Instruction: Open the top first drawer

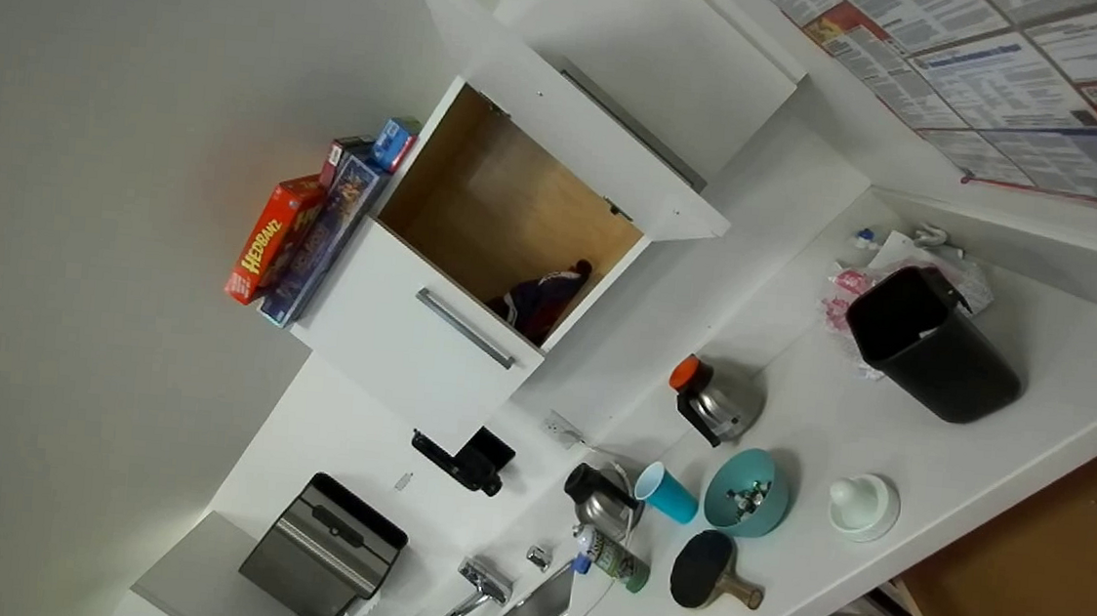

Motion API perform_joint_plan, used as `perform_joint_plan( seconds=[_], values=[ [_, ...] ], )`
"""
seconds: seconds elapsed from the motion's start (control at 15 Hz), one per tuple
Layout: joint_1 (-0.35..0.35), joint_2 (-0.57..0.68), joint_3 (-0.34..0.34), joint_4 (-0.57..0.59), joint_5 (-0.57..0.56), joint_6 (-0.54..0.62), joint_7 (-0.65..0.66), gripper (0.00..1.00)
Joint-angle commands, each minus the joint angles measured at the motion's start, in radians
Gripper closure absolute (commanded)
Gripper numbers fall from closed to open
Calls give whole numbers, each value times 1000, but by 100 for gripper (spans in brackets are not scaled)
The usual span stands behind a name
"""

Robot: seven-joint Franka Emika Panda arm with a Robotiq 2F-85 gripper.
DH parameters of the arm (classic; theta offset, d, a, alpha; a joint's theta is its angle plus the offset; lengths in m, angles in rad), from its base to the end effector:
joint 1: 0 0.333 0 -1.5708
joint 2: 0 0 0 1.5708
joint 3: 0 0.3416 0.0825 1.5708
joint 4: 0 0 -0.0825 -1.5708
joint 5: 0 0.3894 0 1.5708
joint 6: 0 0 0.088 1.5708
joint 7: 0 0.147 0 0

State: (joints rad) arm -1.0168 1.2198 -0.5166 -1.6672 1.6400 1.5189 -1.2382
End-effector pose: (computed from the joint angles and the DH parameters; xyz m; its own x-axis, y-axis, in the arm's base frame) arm 0.1704 -0.5507 -0.0597 0.2994 -0.9541 -0.0044 -0.3829 -0.1159 -0.9165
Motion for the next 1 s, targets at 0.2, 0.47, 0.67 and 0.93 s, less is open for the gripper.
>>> perform_joint_plan(
  seconds=[0.2, 0.47, 0.67, 0.93],
  values=[
    [52, -366, -96, -375, -145, 70, -160, 0],
    [136, -576, -181, -558, -224, 155, -204, 0],
    [284, -729, -289, -675, -262, 252, -202, 0],
    [475, -938, -354, -759, -342, 447, -163, 0]
  ],
)
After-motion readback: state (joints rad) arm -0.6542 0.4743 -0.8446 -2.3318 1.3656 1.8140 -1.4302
